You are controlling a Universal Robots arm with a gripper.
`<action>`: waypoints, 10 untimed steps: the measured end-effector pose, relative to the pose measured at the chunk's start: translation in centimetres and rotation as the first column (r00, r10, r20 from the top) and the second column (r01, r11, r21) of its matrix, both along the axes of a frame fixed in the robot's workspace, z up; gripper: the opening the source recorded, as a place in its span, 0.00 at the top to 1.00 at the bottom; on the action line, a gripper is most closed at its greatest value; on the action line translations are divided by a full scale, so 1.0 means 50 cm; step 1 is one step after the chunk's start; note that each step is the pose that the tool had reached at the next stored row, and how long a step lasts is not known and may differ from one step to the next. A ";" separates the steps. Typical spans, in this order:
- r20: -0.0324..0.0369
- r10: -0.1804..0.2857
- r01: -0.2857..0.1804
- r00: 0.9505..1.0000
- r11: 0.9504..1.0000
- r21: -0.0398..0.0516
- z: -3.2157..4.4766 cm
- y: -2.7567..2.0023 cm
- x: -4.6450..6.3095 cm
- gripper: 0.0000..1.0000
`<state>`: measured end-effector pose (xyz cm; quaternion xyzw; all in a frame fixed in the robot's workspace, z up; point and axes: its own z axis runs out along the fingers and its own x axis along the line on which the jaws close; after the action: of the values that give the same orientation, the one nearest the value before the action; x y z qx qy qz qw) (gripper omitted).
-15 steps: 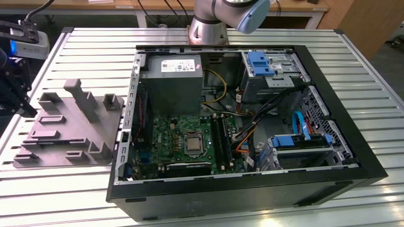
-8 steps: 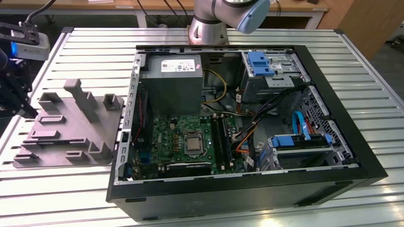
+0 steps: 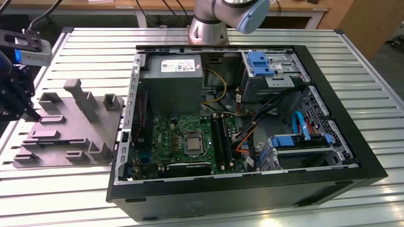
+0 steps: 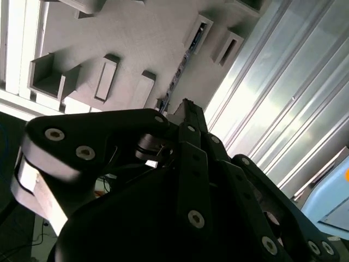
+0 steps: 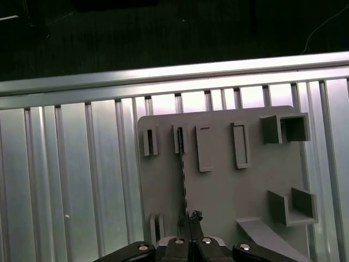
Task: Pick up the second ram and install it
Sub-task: 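Pick up the second ram and move it above second insertion slot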
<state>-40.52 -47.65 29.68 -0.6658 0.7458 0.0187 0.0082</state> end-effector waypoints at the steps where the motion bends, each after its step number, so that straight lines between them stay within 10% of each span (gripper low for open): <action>1: 0.001 0.002 -0.002 1.000 1.000 0.000 -0.004 0.0006 0.000 0.90; 10: 0.003 0.049 -0.049 0.999 0.999 0.000 -0.034 0.0029 -0.001 0.90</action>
<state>-40.56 -47.50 27.98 -0.6840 0.7292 0.0179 0.0089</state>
